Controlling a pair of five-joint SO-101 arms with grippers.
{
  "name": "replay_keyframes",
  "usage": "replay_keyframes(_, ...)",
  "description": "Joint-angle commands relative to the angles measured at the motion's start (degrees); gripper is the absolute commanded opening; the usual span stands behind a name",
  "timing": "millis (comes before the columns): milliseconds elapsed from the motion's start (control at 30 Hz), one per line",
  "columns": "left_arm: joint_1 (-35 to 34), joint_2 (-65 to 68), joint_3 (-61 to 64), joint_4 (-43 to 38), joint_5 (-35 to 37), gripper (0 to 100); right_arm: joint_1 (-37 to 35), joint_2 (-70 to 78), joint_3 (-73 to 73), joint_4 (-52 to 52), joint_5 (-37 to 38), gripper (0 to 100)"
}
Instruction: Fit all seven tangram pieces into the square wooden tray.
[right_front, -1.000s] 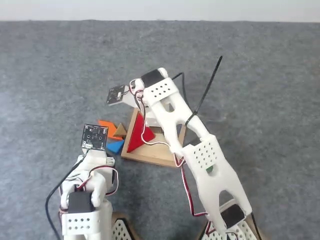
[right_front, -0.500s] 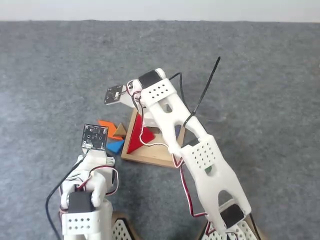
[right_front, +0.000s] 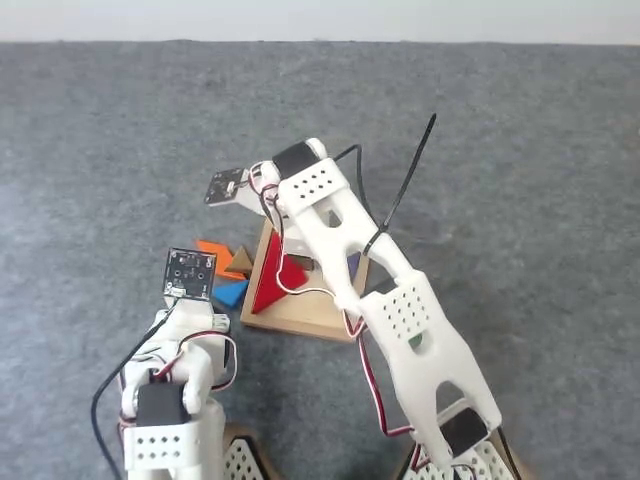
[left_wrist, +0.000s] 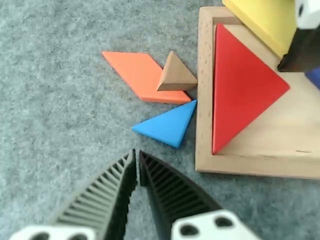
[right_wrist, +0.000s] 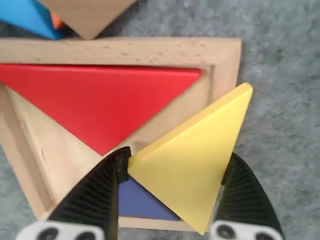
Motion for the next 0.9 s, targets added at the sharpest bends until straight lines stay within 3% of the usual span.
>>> replay_keyframes(0, -0.09, -1.05, -0.48, 0.26, 0.44, 1, -2.24, -7.52, 3.52, 2.51, -0.53, 13.7)
replay_keyframes(867, -0.09, -1.05, -0.48, 0.26, 0.44, 1, -4.88, -14.29, 16.00, 0.84, -3.43, 13.6)
